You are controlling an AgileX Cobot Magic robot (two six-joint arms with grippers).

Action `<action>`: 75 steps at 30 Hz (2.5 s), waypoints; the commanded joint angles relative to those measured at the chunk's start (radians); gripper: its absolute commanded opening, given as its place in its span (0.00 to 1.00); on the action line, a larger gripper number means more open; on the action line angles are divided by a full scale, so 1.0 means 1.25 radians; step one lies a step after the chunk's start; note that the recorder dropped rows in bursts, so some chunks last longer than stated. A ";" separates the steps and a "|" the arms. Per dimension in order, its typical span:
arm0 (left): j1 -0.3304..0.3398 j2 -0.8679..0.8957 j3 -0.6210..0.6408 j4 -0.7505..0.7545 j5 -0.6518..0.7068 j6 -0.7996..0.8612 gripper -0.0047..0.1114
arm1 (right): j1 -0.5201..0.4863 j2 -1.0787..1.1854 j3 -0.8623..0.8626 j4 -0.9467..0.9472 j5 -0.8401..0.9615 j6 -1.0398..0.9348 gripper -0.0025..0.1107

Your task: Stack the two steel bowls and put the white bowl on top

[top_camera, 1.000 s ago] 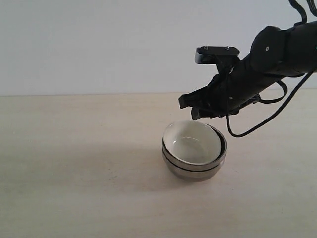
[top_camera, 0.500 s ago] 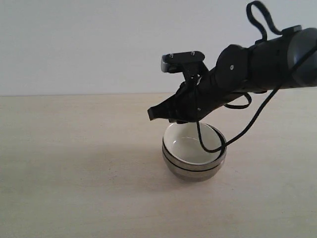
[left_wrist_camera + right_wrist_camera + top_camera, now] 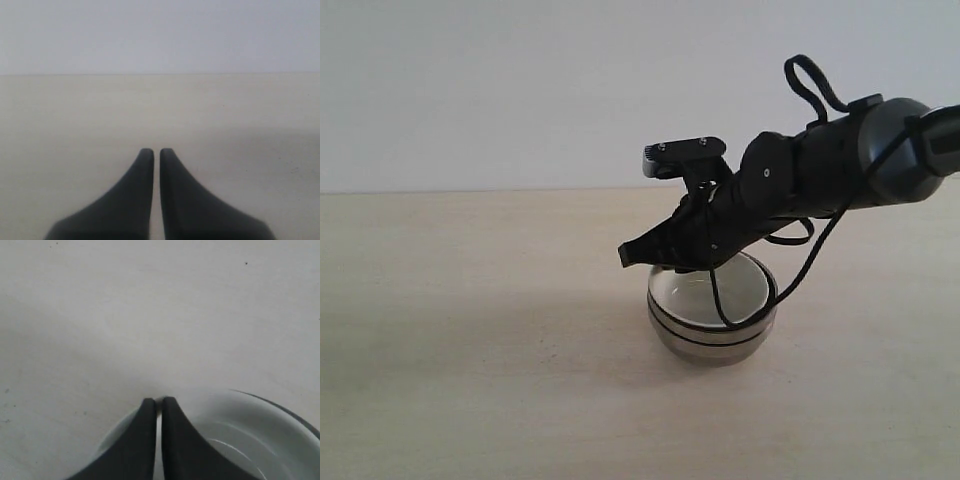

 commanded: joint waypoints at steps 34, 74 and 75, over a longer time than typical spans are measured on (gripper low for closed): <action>0.003 -0.002 0.003 0.001 -0.001 0.005 0.07 | 0.001 -0.017 -0.003 0.002 0.002 0.027 0.02; 0.003 -0.002 0.003 0.001 -0.001 0.005 0.07 | 0.001 -1.355 0.304 -0.274 0.098 0.142 0.02; 0.003 -0.002 0.003 0.001 -0.001 0.005 0.07 | 0.001 -1.387 0.304 -0.304 0.106 0.166 0.02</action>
